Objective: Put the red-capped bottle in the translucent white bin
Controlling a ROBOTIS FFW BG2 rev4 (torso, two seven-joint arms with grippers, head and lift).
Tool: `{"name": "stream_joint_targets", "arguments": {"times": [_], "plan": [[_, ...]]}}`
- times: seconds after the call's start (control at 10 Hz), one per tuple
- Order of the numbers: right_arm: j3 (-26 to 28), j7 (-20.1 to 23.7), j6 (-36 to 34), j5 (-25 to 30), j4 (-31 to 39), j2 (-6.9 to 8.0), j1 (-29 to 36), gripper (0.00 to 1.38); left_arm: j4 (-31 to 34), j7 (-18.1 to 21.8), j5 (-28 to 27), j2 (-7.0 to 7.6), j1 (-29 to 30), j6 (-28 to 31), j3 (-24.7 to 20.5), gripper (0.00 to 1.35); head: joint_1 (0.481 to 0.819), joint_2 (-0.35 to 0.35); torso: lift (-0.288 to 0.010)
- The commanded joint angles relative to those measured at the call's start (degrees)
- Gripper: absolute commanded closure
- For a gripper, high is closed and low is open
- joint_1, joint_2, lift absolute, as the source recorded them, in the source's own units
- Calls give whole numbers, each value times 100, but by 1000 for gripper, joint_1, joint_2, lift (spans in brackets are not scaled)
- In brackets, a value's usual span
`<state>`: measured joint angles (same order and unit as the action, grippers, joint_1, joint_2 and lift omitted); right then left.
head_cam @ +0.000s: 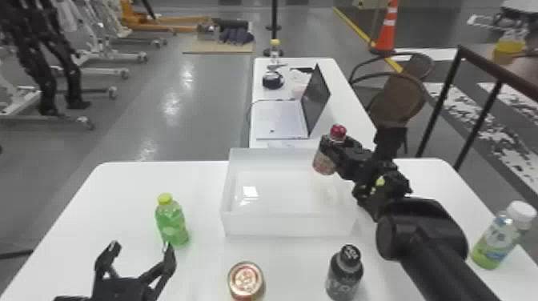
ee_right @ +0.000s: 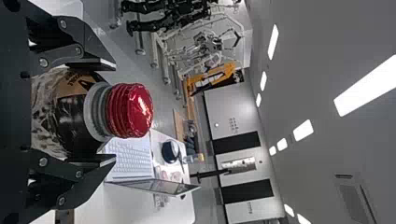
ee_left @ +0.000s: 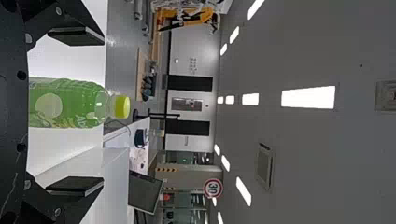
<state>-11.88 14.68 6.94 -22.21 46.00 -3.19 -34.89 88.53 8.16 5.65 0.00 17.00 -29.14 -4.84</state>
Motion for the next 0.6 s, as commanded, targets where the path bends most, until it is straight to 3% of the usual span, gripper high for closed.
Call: {"name": "stream_joint_targets", "arguments": {"times": [0.0,0.3,0.4,0.5], "plan": [[-376,0,27,-327,-293,38,-53,1283,-11,-8,6,-15,-4,5,18,228,549,0,-100],[-833,-79,-8,-538,-530,46,-53,1253,-11,-8,24,-15,-4,-4,18,228,549,0,-100],[-833,-88,-17,-503,-513,38,-62,1177,-11,-8,24,-15,5,-4,18,228,549,0,-100],[-833,-123,-17,-468,-451,38,-62,924,-11,-8,32,-15,5,-4,18,228,549,0,-100]]}}
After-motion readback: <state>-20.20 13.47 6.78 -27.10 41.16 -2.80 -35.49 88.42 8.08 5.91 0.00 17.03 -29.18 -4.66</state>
